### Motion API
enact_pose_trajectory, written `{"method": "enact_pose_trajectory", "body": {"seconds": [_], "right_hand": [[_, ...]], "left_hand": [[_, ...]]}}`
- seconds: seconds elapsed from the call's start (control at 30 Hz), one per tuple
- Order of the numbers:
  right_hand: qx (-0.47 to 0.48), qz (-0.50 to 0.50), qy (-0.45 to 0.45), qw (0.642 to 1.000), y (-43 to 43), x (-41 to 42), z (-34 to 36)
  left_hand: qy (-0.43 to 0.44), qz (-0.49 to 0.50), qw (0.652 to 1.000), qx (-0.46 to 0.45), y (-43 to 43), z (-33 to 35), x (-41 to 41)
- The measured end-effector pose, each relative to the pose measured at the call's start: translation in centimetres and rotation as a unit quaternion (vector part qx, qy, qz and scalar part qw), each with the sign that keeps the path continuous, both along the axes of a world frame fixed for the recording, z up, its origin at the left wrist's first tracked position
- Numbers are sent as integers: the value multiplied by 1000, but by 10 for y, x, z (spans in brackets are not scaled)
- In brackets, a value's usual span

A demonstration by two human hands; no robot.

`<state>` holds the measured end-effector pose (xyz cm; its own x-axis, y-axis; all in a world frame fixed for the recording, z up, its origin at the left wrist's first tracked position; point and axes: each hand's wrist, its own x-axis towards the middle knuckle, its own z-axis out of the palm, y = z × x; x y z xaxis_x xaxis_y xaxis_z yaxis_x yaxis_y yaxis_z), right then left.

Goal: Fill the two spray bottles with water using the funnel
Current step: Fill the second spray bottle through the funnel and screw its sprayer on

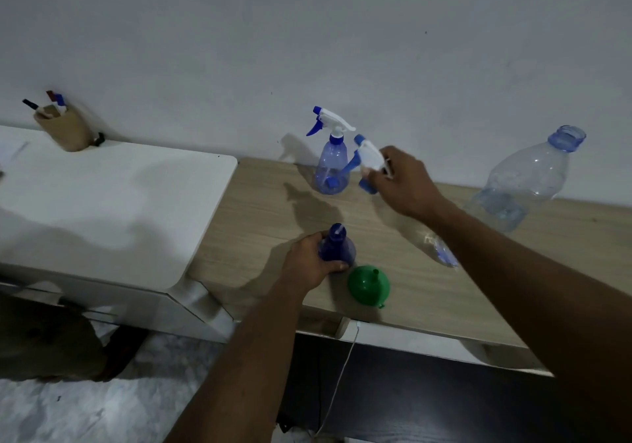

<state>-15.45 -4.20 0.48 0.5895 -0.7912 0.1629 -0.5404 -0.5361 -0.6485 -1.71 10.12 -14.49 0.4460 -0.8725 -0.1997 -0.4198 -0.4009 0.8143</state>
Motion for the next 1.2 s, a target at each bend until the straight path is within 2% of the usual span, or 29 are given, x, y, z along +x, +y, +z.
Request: {"method": "enact_pose_trajectory", "body": {"seconds": [0.13, 0.27, 0.6, 0.8, 1.2], "right_hand": [[-18, -61, -50, 997, -28, -14, 23], [-87, -63, -25, 994, -37, -28, 20], [-120, 59, 127, 983, 3, -73, -113], [-49, 69, 188, 978, 4, -94, -144], [-46, 13, 175, 984, 5, -87, -156]], "left_hand": [[5, 2, 1000, 0, 0, 0, 0], [7, 1, 1000, 0, 1, -1, -1], [11, 0, 1000, 9, 2, 1, -2], [12, 6, 1000, 10, 3, 4, -4], [-5, -8, 1000, 29, 6, 15, -4]]}}
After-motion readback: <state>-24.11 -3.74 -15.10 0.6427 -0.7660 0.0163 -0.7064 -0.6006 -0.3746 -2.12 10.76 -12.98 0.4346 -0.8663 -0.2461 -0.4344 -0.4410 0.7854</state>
